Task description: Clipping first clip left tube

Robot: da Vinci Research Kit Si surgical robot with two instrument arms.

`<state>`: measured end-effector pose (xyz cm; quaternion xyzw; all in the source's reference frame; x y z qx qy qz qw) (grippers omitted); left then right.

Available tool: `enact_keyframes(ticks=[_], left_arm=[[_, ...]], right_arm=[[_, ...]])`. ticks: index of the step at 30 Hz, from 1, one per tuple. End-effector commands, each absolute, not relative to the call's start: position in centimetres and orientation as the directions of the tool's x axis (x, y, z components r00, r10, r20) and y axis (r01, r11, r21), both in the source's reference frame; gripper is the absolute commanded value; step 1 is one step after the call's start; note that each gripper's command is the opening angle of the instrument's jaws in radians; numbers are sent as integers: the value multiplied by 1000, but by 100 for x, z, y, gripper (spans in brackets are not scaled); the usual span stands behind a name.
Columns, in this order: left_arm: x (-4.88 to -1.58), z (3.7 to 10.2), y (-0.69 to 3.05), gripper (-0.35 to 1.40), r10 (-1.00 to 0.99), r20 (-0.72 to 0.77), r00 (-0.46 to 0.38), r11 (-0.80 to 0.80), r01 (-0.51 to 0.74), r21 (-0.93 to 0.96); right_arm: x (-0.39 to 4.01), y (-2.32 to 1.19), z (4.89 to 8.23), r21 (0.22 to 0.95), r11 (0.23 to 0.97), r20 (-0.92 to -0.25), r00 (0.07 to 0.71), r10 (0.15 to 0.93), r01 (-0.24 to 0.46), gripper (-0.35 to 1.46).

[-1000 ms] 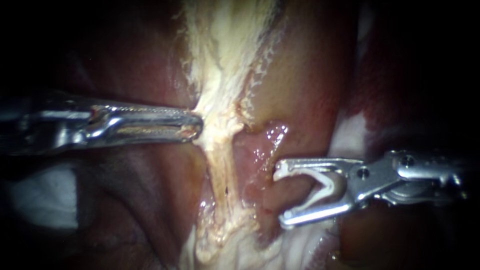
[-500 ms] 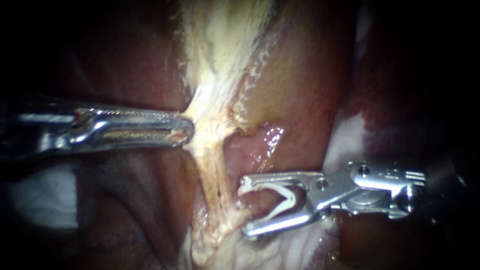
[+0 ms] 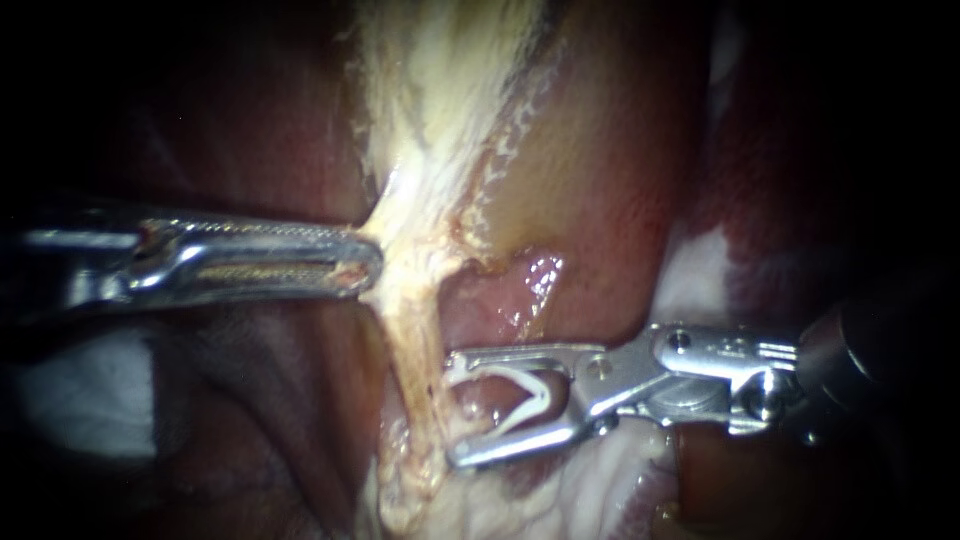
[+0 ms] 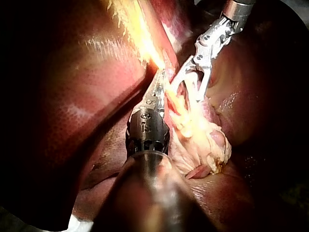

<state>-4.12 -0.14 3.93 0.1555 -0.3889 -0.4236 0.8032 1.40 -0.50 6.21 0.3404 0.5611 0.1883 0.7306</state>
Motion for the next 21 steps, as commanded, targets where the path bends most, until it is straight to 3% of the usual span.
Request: enact_keyframes(ticks=[1, 11, 21], left_arm=[[-411, 394, -13, -35, -801, 493, 339, 593, 558, 580], [-408, 400, -9, -35, -801, 494, 339, 593, 563, 576], [-405, 406, -6, -35, -804, 492, 335, 589, 568, 575]], right_arm=[[141, -51, 622, 712, 694, -689, 300, 660, 107, 60], [143, -54, 622, 714, 690, -687, 306, 659, 116, 60], [135, -52, 596, 718, 684, -684, 306, 662, 127, 60]])
